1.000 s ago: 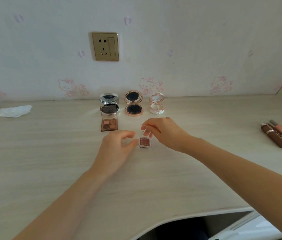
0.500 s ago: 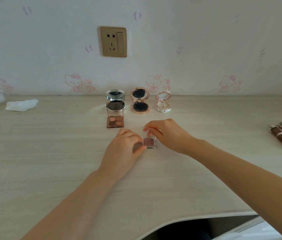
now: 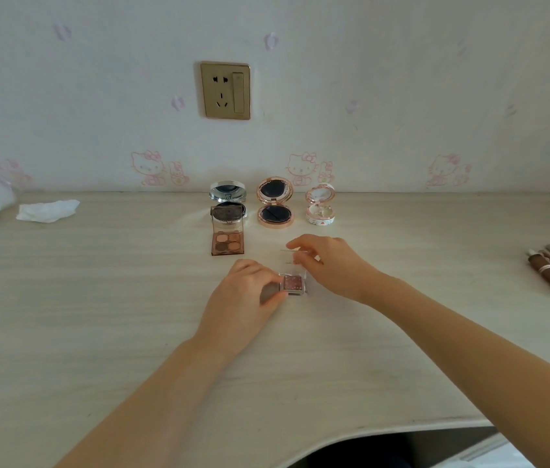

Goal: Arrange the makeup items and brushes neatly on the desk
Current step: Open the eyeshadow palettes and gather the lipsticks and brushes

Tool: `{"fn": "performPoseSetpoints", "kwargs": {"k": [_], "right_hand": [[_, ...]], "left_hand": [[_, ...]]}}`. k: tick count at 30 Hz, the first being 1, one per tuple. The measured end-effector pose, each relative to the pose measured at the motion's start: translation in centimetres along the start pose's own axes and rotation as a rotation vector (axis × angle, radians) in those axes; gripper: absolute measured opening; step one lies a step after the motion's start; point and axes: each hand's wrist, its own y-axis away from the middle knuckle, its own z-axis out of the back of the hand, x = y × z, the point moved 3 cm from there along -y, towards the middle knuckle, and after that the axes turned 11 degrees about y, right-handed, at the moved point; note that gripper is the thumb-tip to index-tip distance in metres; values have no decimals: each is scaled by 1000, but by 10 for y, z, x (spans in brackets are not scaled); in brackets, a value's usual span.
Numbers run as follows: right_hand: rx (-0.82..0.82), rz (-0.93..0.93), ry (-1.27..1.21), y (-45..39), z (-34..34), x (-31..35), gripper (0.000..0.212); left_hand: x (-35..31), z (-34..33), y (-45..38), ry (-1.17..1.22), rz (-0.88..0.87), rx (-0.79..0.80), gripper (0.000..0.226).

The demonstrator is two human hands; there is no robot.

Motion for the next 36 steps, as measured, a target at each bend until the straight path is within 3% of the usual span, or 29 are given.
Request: {"fn": "performPoseSetpoints", "kwargs": {"k": [4, 9, 28, 36], "right_hand": [[-140, -88, 2, 25, -4, -7, 35], [-116, -101, 160, 56, -20, -5, 44], [-155, -114, 130, 17, -29, 2, 25], [-136, -134, 105, -18, -28, -3, 23]], "left_hand": [[-1, -1, 0, 8, 15, 4, 18], [-1, -2, 0, 4, 25, 4, 22], [0, -10, -23, -273, 62, 14, 29], [13, -13, -52, -395, 82, 40, 18]]}}
